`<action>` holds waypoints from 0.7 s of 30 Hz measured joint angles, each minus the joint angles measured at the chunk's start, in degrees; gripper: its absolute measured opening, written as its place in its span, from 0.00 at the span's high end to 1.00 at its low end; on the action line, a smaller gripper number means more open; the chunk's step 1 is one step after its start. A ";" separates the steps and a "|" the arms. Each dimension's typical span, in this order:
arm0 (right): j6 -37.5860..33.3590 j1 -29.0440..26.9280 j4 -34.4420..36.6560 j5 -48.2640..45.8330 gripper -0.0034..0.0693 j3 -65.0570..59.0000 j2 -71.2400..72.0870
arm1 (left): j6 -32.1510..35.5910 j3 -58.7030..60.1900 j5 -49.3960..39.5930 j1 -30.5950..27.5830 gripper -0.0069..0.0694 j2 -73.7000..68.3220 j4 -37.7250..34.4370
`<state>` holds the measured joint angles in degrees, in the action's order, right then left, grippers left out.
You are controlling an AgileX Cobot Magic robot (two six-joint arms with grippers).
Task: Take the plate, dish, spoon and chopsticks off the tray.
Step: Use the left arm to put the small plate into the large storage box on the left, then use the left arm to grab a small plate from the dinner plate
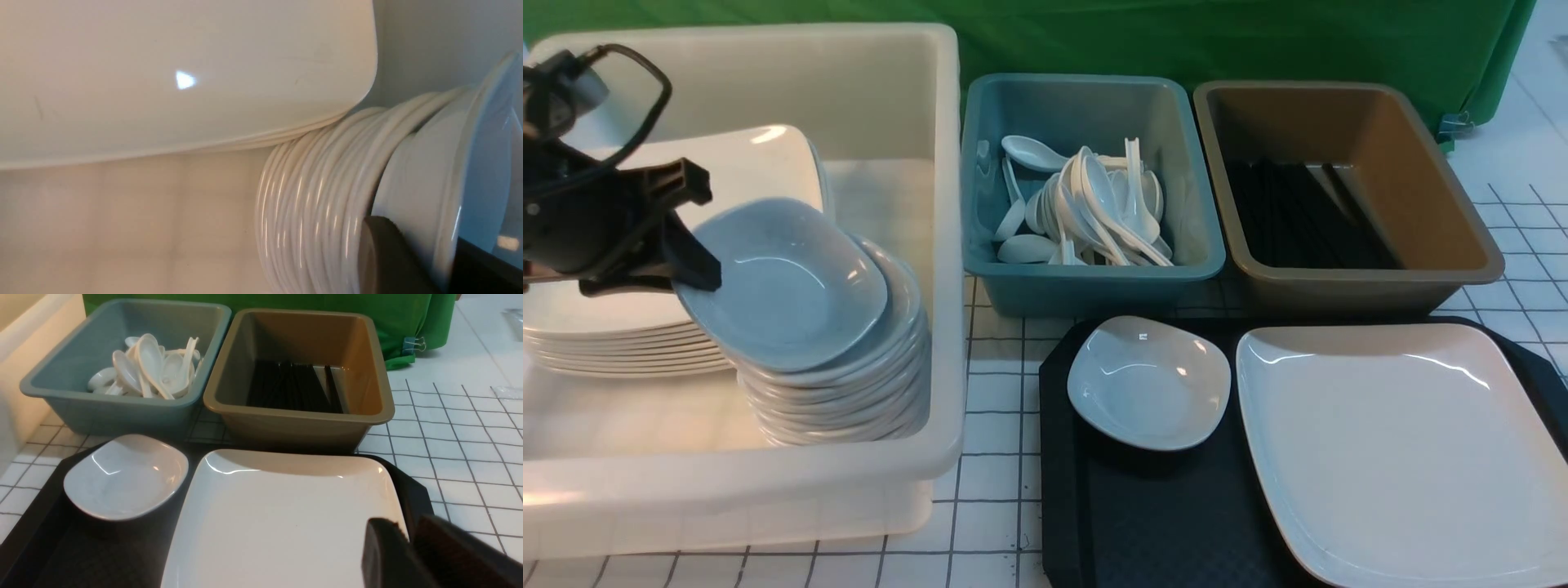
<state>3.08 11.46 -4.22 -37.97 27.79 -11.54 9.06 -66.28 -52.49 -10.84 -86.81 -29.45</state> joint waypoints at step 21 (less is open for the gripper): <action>0.00 0.00 0.00 0.11 0.76 0.00 0.00 | 1.15 -14.99 -15.37 2.34 0.53 -0.12 -8.63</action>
<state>3.08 11.46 -4.22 -37.86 27.79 -11.54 10.21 -81.27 -67.86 -8.50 -86.92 -38.08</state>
